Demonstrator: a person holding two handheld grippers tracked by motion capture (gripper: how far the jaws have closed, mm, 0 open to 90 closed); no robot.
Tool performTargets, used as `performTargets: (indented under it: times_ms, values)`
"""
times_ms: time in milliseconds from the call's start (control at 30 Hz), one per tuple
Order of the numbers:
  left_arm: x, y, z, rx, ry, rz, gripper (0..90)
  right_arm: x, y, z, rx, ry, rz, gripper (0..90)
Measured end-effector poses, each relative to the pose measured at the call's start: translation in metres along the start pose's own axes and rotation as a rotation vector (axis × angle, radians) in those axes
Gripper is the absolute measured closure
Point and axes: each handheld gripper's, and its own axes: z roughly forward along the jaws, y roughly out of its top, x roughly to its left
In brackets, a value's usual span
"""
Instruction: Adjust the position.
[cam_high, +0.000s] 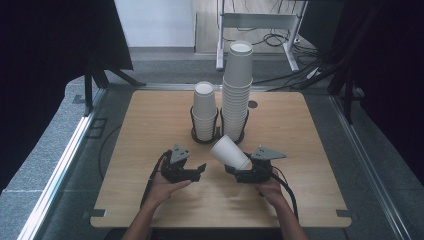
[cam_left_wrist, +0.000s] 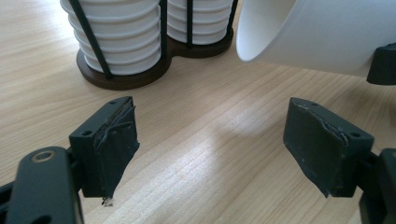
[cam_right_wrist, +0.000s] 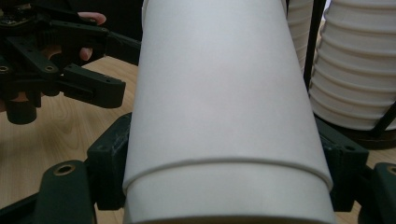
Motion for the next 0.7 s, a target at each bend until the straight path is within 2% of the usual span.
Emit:
performTargets:
  times_ms: [233,367,500,700]
  values:
    - [0.0009,-0.0008,0.0025,0.011,0.000,-0.029,19.7,-0.0014,-0.0032,-0.0037,-0.056,0.013,0.023,22.2]
    - [0.0019,-0.0012,0.0041,0.040,-0.013,-0.051,21.4,-0.0004,-0.0040,-0.0045,-0.078,0.013,0.022,22.2]
    - [0.0048,-0.0015,0.0041,0.051,-0.085,-0.098,21.6,0.0002,-0.0050,-0.0056,-0.107,0.018,0.021,22.2]
    - [0.0051,0.0000,0.0027,0.010,-0.177,-0.162,20.0,0.0025,-0.0059,-0.0075,-0.151,0.012,0.010,22.1]
